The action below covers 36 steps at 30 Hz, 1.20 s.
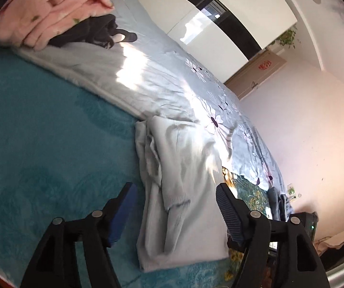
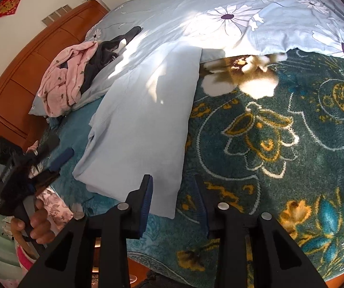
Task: Fold clothes
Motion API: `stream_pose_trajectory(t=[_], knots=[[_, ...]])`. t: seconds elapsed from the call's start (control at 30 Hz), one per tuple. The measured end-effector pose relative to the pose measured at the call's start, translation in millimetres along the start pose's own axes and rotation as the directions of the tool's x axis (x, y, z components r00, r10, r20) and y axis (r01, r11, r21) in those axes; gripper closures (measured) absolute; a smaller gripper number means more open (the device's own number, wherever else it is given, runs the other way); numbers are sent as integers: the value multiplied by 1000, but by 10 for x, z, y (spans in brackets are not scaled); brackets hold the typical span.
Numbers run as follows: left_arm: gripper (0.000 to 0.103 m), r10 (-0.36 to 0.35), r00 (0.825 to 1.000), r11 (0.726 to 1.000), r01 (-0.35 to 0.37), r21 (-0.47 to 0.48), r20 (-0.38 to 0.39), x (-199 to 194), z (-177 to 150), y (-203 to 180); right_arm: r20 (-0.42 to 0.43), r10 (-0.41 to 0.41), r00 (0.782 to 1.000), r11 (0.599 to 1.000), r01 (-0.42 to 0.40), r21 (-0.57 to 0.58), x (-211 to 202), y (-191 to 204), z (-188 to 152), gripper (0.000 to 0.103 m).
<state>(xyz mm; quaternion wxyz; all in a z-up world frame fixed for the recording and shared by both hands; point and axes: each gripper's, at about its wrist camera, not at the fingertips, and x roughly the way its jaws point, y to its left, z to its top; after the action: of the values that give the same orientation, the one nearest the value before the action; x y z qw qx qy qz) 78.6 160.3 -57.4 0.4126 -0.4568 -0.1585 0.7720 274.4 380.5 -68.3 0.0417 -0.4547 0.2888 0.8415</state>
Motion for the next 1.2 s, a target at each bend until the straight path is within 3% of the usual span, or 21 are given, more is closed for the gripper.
stream_pose_trajectory(t=[0.13, 0.17, 0.2, 0.3, 0.43, 0.47, 0.57, 0.67, 0.77, 0.93, 1.03, 1.07, 1.13, 1.2], knots=[[31, 107, 988, 993, -101, 61, -108, 604, 277, 13, -8, 2, 1000, 1000, -2, -10, 60, -2, -25, 61], [49, 95, 987, 995, -89, 52, -129, 674, 293, 75, -8, 2, 1000, 1000, -2, -12, 60, -6, -28, 59], [86, 87, 985, 996, -81, 44, -152, 733, 308, 133, -9, 2, 1000, 1000, -2, -12, 60, -11, -30, 59], [87, 60, 981, 997, -50, 62, -186, 760, 339, 227, -12, 8, 1000, 1000, -8, -7, 64, -20, -40, 58], [83, 77, 984, 989, -56, 135, -162, 653, 349, 183, -17, 18, 1000, 1000, -18, -13, 94, -30, -29, 55], [79, 79, 986, 987, -56, 153, -148, 610, 364, 154, -17, 22, 1000, 1000, -22, -13, 96, -37, -21, 55], [51, 140, 982, 973, -112, 199, -129, 663, 485, 93, -13, 35, 999, 999, -35, 0, 115, -67, -7, 55], [50, 155, 972, 970, -116, 214, -177, 873, 623, 137, 5, 34, 999, 999, -34, 2, 118, -65, -24, 55], [50, 103, 966, 981, -59, 185, -237, 1081, 699, 198, 19, 33, 999, 999, -33, 1, 117, -49, -46, 52], [50, 94, 964, 986, -55, 158, -250, 1156, 730, 186, 33, 46, 998, 999, -47, 9, 148, -11, -51, 52], [56, 126, 963, 980, -84, 180, -237, 1153, 699, 150, 39, 63, 997, 998, -64, 7, 183, 38, -51, 52], [68, 136, 964, 980, -96, 177, -230, 1141, 685, 143, 42, 66, 997, 998, -66, 9, 198, 51, -49, 53], [81, 132, 967, 983, -100, 155, -216, 1095, 662, 151, 45, 55, 997, 998, -56, 13, 220, 72, -43, 58], [87, 129, 973, 985, -104, 140, -191, 1015, 636, 141, 47, 43, 998, 999, -44, 25, 217, 70, -15, 72]])
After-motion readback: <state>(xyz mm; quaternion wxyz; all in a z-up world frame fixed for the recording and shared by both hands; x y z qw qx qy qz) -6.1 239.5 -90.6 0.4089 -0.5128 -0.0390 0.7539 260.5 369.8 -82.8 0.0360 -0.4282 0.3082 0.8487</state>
